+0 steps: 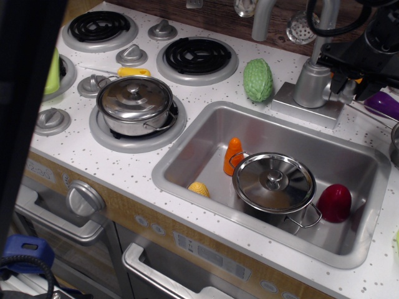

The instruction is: Turn lever vertical to front

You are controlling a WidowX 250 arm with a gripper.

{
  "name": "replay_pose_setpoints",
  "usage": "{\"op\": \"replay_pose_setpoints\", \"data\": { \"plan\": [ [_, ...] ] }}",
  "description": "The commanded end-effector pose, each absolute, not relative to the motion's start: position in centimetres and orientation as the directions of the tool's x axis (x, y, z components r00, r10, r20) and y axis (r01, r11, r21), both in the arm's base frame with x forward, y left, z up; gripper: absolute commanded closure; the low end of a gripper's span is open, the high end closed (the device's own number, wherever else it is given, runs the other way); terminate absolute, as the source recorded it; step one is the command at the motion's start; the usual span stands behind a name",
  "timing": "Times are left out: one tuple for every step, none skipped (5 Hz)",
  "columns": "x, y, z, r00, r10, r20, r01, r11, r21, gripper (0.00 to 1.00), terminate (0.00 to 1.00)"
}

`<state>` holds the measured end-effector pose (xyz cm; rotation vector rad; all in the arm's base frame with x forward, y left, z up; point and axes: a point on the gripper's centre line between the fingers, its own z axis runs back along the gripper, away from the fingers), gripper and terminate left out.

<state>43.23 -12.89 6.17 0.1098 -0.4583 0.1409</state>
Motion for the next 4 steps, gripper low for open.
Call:
{"op": "replay_pose_setpoints", "data": {
  "plan": [
    [42.5,-14.3,6.9,0.867,0.134,0.479,-0.148,0.989,-0.008,1.00,0.00],
    [42.3,-14.5,6.0,0.858,0.144,0.493,-0.156,0.988,-0.019,1.00,0.00],
    [42.3,-14.6,5.3,0.851,0.148,0.504,-0.156,0.987,-0.026,1.00,0.00],
    [42.4,-14.6,4.4,0.846,0.154,0.511,-0.154,0.987,-0.042,1.00,1.00]
  ]
}}
